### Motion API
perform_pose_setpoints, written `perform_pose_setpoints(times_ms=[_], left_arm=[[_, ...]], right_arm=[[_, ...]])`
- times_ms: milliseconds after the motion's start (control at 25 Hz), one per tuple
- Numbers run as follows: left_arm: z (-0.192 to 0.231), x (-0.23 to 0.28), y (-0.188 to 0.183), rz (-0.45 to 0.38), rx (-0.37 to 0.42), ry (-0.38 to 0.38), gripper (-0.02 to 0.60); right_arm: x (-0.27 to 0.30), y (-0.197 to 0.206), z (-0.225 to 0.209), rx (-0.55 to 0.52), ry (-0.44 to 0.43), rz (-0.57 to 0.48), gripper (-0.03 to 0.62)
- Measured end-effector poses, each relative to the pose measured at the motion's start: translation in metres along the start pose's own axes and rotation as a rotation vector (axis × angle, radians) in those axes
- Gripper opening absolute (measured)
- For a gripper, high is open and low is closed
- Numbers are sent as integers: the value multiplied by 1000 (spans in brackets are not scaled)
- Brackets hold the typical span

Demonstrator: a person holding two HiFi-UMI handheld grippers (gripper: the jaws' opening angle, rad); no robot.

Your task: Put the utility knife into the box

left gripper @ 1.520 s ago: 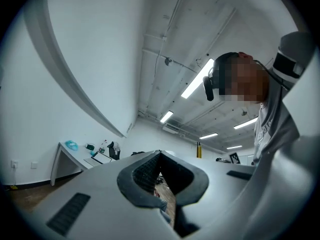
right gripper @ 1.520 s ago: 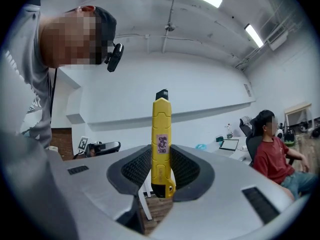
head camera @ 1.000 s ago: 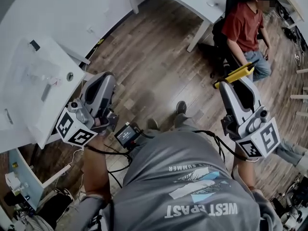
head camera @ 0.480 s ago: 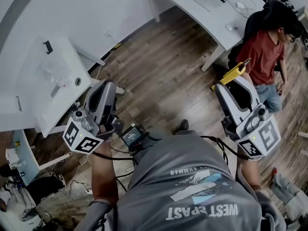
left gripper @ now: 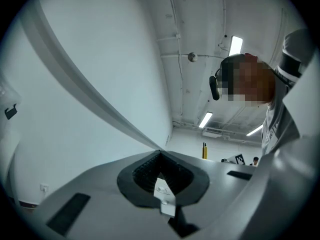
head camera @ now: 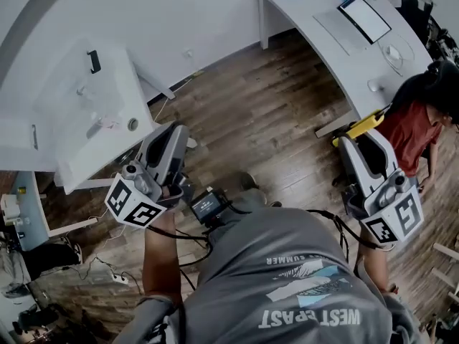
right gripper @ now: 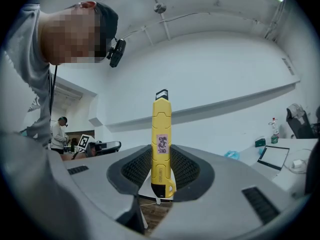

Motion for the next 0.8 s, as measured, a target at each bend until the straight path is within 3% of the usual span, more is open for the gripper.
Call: perform_pose_setpoints(times_ms=[120, 320, 520, 800], left_arm=[[29, 7, -13, -47, 10, 3, 11], [70, 5, -33, -52, 58, -21, 10], [96, -14, -43, -75, 56, -102, 11], [122, 1, -49, -85, 91, -227, 10]], right_arm=[[29, -9, -3, -36, -3, 8, 118], [83, -17, -13, -44, -11, -1, 118], [133, -16, -9, -47, -90, 27, 118], [191, -18, -44, -33, -199, 31, 118]])
Point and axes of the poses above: the fingertips, and each gripper's own axes: x forward along the fingers, z to its left, y out of its underside, the point moved 4 cm from there along -x, backward along the fingers, and after that the axes turned 10 degrees about y, right-handed, at the moved point
